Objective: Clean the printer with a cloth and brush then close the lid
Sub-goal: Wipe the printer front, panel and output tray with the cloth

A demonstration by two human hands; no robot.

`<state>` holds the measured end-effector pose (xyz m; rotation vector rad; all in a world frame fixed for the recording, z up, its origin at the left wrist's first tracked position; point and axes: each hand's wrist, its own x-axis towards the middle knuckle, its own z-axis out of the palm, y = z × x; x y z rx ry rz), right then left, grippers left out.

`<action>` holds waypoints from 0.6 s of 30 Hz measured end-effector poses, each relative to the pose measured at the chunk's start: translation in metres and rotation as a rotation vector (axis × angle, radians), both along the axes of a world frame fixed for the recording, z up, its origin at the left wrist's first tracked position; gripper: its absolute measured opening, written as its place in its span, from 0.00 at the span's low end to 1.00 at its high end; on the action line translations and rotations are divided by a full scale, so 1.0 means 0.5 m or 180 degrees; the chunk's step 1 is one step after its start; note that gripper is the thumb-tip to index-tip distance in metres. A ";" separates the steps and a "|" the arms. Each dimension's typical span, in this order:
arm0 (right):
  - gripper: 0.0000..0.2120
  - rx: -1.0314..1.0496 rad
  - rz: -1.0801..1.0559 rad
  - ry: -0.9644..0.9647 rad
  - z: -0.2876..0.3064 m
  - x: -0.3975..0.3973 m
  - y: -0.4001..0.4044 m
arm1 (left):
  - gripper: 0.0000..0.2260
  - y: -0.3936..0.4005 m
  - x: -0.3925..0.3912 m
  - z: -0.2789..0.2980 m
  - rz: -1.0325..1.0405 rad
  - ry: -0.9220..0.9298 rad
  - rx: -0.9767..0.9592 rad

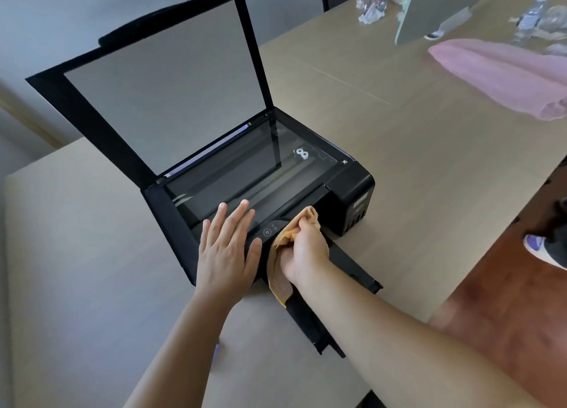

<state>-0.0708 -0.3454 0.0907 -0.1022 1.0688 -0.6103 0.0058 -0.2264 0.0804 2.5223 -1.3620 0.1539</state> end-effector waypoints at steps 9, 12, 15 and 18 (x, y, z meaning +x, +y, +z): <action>0.06 0.0467 0.0260 -0.0013 0.024 0.007 0.075 | 0.23 0.007 -0.001 0.004 0.0040 0.0046 -0.0102; 0.11 0.0378 0.0468 -0.0062 0.038 0.005 0.072 | 0.23 0.015 0.000 0.013 0.0100 0.0126 -0.0235; 0.10 0.0315 0.0175 0.0122 0.039 0.004 0.048 | 0.23 0.029 0.006 0.014 0.0190 0.0148 -0.0294; 0.06 0.0495 0.0152 0.0162 0.032 0.007 0.068 | 0.22 0.036 0.009 0.010 0.0242 0.0256 -0.0445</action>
